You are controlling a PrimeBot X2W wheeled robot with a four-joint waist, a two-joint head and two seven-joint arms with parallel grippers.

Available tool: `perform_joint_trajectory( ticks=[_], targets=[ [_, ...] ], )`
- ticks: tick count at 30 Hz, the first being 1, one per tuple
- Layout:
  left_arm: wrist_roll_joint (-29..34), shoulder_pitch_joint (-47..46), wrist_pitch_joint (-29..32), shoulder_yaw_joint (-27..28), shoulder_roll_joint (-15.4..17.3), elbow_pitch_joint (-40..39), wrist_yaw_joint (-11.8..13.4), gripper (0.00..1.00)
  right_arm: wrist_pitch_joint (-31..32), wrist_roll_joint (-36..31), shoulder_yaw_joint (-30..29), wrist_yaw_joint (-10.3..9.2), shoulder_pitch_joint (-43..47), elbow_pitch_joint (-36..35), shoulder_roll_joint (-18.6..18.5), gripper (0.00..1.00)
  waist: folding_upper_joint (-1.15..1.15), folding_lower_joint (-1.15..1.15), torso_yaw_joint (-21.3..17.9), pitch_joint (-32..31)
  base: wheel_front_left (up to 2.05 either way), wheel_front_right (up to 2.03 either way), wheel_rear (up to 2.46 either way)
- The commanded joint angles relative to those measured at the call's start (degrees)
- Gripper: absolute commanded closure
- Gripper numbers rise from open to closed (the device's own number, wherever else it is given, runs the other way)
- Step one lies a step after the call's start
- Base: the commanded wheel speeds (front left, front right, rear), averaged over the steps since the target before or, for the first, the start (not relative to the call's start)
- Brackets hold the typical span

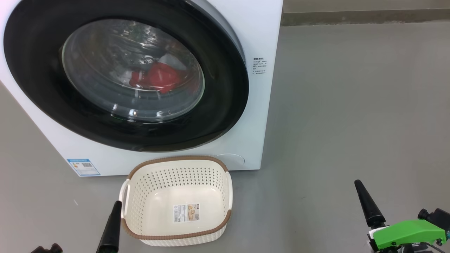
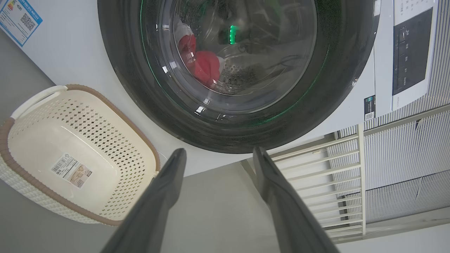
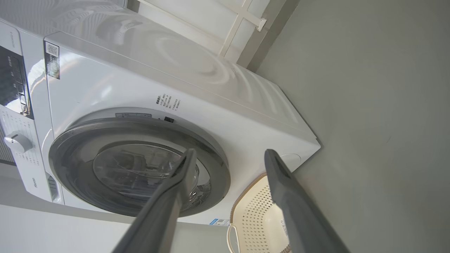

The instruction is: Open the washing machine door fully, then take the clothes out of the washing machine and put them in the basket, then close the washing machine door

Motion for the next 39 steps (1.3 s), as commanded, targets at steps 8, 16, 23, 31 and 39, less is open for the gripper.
perform_joint_trajectory(
  ticks=[8,16,23,31,39],
  targets=[
    [8.5,0.3,-1.8,-0.1,0.9,-3.2,0.4,0.0,-1.8,-6.8,1.7,-0.02,-1.5,-2.0,-1.4,0.0,0.0,-0.01,0.0,0.1,0.0,0.0,0.0],
    [13.6,0.8,-3.0,-0.4,0.9,-4.2,0.8,0.0,-3.0,-11.6,2.4,-0.02,-1.3,-2.3,-1.9,0.0,0.0,-0.01,-0.1,0.0,0.0,0.0,0.0],
    [18.7,1.3,-4.2,-0.6,1.0,-5.3,1.0,0.0,-4.2,-16.0,3.2,-0.02,-1.2,-2.5,-2.3,0.0,0.0,-0.01,-0.2,-0.1,0.0,0.0,0.0],
    [24.1,1.8,-5.6,-0.9,1.1,-6.6,1.2,0.0,-5.5,-20.7,4.0,-0.02,-1.1,-2.9,-2.7,0.0,0.0,-0.01,-0.1,-0.1,0.0,0.0,0.0],
    [29.3,2.4,-6.9,-1.1,1.2,-7.6,1.4,0.0,-6.9,-25.4,4.8,-0.03,-0.9,-3.5,-3.1,0.0,0.0,-0.01,-0.1,0.0,0.0,0.0,0.0]
  ],
)
